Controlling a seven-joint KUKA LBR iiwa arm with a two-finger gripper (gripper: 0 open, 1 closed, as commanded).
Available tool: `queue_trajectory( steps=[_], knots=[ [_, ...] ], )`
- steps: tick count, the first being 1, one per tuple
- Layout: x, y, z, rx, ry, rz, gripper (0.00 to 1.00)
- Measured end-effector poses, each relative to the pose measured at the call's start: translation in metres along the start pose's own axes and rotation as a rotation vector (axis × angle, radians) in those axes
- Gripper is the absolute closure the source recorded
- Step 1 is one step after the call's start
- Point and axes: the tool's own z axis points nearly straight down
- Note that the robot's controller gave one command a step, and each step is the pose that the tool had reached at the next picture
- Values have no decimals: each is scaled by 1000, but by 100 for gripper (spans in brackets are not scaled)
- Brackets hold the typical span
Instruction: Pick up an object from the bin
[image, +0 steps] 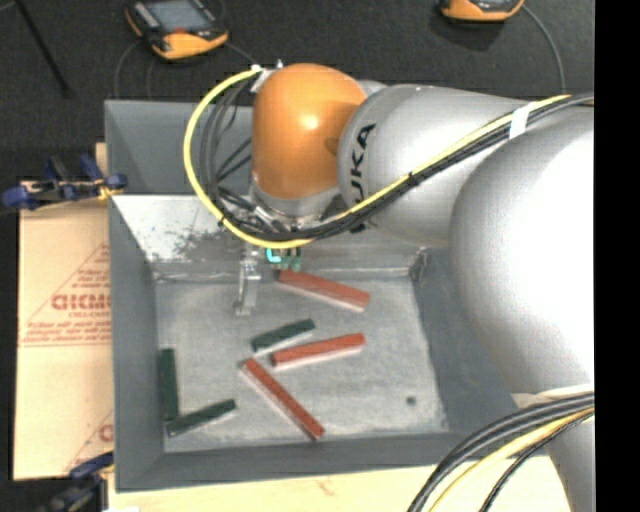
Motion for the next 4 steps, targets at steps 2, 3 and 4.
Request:
queue_trajectory(
  steps=[2, 3, 4],
  knots=[
    [28, -44, 6, -2, -10, 4, 0],
    [19, -57, 59, 2, -16, -7, 0],
    [72, -59, 83, 2, -7, -41, 0]
  ],
)
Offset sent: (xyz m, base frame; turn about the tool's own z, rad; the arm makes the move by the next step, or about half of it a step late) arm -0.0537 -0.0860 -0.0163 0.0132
